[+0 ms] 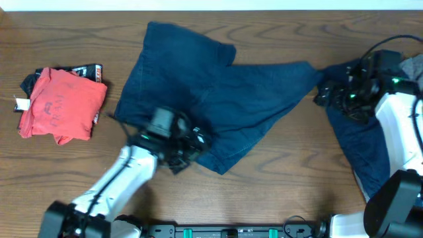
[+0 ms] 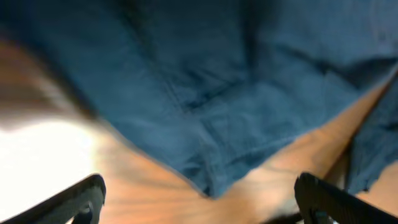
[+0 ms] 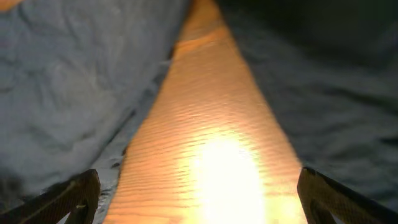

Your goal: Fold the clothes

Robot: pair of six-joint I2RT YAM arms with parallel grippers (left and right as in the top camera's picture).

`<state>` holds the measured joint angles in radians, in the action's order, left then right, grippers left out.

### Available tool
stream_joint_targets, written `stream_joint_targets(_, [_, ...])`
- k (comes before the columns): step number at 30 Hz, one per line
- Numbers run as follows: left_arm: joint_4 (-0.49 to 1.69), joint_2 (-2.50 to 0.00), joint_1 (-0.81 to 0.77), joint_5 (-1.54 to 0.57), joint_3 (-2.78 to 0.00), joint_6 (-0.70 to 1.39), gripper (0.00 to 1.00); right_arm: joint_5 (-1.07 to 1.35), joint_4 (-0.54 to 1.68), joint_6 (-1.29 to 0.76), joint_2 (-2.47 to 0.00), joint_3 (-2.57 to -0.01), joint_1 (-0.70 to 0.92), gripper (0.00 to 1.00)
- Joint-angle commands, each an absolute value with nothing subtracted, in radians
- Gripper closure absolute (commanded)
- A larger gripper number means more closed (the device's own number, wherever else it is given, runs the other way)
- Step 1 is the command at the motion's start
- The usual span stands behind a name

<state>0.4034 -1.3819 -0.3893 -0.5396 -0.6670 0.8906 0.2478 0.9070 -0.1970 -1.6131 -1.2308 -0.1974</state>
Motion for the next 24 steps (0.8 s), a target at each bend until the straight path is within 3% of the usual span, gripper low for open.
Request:
stream_joint_targets(1, [0.26, -1.433, -0.53, -0.546, -0.6, 1.172, 0.01, 0.293, 0.868, -0.178, -1.61, -1.196, -0.147, 0.01])
stream_joint_targets(5, [0.092, -1.51, -0.652, -0.532, -0.585, 1.235, 0.1, 0.292, 0.833, -0.178, -1.61, -1.182, -0.112, 0.01])
stream_joint_targets(7, [0.032, -1.552, -0.695, -0.531, -0.585, 1.256, 0.21, 0.292, 0.825, -0.178, -1.61, -1.182, -0.103, 0.01])
stream_joint_targets(8, [0.014, -1.573, -0.709, -0.531, -0.585, 1.268, 0.34, 0.292, 0.823, -0.178, -1.61, -1.182, -0.101, 0.01])
stream_joint_targets(10, [0.01, -1.601, -0.716, -0.531, -0.585, 1.269, 0.9, 0.289, 0.822, -0.178, -1.61, -1.182, -0.099, 0.01])
stream_joint_targets(11, [0.017, -1.61, -0.714, -0.531, -0.585, 1.261, 0.94, 0.283, 0.821, -0.178, -1.61, -1.182, -0.099, 0.01])
stream_joint_targets(16, [0.152, -1.573, -0.622, -0.579, -0.585, 1.134, 0.94, 0.26, 0.819, -0.178, -1.61, -1.182, -0.099, 0.01])
stream_joint_targets(24, [0.635, -1.326, -0.189, -0.517, -0.587, 0.764, 0.94, 0.262, 0.865, -0.2, -1.621, -1.177, -0.082, 0.01])
